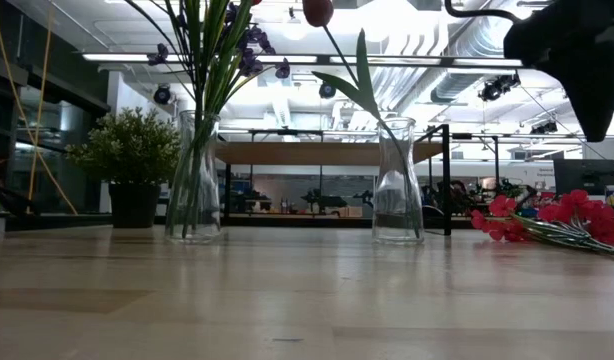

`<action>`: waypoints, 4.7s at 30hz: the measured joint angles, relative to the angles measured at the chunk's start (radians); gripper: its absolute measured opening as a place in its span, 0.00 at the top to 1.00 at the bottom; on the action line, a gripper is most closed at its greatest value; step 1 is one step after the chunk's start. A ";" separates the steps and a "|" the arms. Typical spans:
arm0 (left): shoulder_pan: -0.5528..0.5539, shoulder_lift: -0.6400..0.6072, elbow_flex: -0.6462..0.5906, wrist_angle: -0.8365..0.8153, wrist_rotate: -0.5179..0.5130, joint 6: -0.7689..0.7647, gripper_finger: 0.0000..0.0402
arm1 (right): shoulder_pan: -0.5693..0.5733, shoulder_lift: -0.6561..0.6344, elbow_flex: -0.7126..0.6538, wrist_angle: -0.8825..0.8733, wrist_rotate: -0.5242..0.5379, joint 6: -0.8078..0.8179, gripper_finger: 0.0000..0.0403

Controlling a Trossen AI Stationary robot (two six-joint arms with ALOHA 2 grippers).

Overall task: Pick and place flowers into a vace then onto a shelf
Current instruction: Put the top orange flowers into the right transparent vase

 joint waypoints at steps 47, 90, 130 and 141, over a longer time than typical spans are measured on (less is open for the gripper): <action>0.000 0.000 0.000 0.014 0.000 -0.056 0.48 | -0.035 -0.407 -0.425 0.263 -0.030 0.015 0.37; 0.000 0.000 0.000 0.014 0.000 -0.056 0.48 | -0.080 -0.272 -0.425 0.361 0.106 -0.077 0.37; 0.000 0.000 0.000 0.021 0.000 -0.052 0.48 | -0.155 -0.072 -0.424 0.413 0.070 -0.058 0.37; 0.000 0.000 0.000 0.022 0.000 -0.052 0.48 | -0.184 0.008 -0.423 0.467 0.059 -0.054 0.37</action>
